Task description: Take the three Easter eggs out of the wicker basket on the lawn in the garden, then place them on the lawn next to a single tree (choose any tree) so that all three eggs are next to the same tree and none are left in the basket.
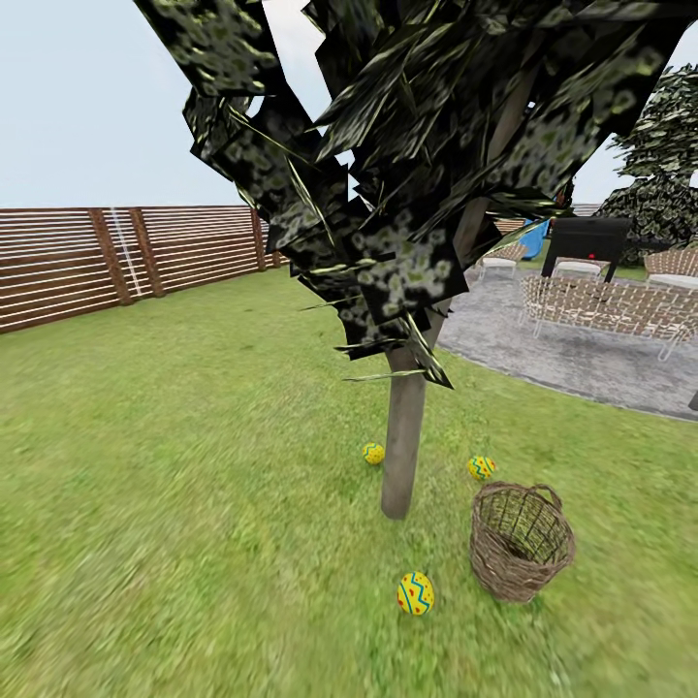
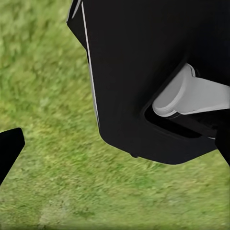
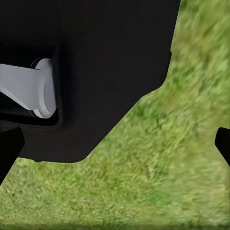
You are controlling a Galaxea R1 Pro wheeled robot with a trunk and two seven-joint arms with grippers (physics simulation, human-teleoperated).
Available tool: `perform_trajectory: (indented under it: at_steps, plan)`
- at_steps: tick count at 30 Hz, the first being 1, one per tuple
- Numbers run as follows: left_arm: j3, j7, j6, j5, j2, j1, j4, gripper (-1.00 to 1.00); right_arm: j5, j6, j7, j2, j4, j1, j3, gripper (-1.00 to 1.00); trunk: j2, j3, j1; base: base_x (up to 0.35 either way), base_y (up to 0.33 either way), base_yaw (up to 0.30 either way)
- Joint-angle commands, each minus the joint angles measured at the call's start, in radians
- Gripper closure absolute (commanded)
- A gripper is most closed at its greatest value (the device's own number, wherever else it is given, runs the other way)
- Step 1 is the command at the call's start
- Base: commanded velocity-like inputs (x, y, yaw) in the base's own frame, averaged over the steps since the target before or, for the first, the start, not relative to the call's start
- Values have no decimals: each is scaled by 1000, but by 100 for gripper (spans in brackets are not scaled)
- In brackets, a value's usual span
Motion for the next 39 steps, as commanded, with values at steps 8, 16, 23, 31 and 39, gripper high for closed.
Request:
perform_trajectory:
  at_steps: [8, 16, 23, 31, 39]
  plan:
    - [1, -4, 6, 9, -5, 0, 0, -100, 7, 8, 3, 1, 2, -1, -8, -100, -2, -2, 1, 0, 0, 0]
    - [-1, -4, 6, 9, -7, 0, 0, -100, 5, 6, 3, -1, 0, -1, -10, -100, -2, -2, 1, 0, 0, 0]
    - [4, -5, 6, 13, -1, 0, -2, -100, 4, -1, 1, -18, -30, -1, -15, -100, -2, -2, 1, 0, 0, 0]
    - [5, -5, 6, 15, -5, 0, -2, -100, 2, -1, 1, -17, -35, -1, -16, -100, -2, -2, 1, 0, 0, 0]
    - [6, -5, 6, 15, -4, 0, -2, -100, 3, -1, 1, -18, -35, -1, -15, -100, -2, -2, 1, 0, 0, 0]
